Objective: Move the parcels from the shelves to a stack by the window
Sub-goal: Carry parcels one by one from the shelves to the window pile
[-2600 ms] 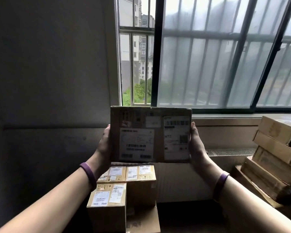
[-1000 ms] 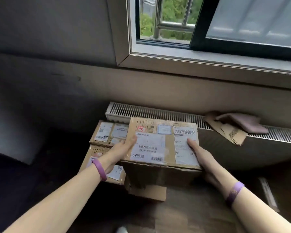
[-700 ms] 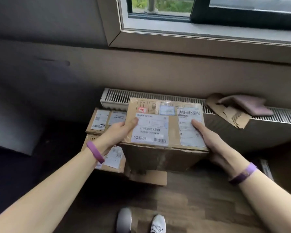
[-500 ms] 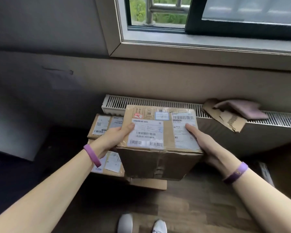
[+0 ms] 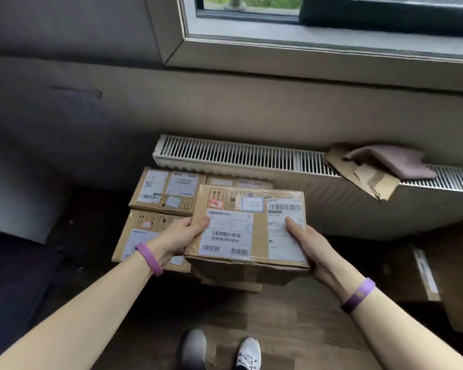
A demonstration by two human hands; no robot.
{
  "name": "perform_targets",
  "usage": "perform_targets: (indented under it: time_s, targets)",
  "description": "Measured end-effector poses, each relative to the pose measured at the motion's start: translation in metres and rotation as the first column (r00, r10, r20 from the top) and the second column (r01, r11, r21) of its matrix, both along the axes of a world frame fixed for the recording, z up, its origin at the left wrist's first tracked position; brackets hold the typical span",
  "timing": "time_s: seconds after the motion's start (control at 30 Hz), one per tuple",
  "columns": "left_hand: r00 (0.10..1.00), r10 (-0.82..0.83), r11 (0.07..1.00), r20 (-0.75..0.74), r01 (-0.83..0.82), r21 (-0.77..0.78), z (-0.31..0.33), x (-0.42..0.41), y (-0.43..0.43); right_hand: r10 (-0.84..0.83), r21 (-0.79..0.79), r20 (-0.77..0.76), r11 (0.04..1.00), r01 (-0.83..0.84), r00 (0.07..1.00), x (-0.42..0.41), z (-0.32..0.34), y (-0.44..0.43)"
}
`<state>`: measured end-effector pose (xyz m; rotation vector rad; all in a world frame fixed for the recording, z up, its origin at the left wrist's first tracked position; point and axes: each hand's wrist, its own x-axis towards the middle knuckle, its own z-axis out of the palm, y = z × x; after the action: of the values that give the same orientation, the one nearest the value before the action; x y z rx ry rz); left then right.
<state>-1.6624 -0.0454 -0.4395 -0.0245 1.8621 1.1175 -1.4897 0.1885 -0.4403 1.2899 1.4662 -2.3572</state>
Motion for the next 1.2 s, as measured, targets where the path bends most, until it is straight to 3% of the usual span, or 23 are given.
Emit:
perform_targets:
  time_s: [0.23,0.33,0.4,0.6,0.73,0.9,1.2]
  targets:
    - [0.969,-0.195,0.971,-0.150,0.170,-0.169,-0.069,-0.012,-0.004,-0.097,-0.143,0.042,0.984,0.102,0.994,-0.002,-0.097,-0.013]
    - [0.862,-0.451,0.830,-0.232,0.310,-0.463,-0.107,-0.019,-0.009,-0.096,-0.160,0.045,0.982,0.102,0.994,-0.002,-0.132,-0.018]
    - [0.826,-0.513,0.755,-0.232,0.307,-0.579,-0.126,-0.017,-0.012,-0.119,-0.142,0.046,0.982,0.125,0.992,-0.001,-0.153,-0.023]
    - [0.858,-0.476,0.765,-0.193,0.296,-0.572,-0.172,-0.008,-0.018,-0.202,-0.005,0.073,0.979,0.203,0.977,0.000,-0.199,-0.036]
    - [0.785,-0.548,0.728,-0.291,0.275,-0.628,-0.189,-0.004,-0.024,-0.212,0.078,0.075,0.975,0.206,0.974,-0.004,-0.215,-0.044]
    - [0.704,-0.647,0.645,-0.291,0.303,-0.702,-0.196,-0.006,-0.034,-0.246,0.148,0.089,0.961,0.232,0.965,-0.007,-0.228,-0.054]
    - [0.636,-0.634,0.707,-0.440,0.246,-0.663,-0.199,0.001,-0.041,-0.271,0.169,0.100,0.953,0.252,0.957,-0.006,-0.232,-0.056]
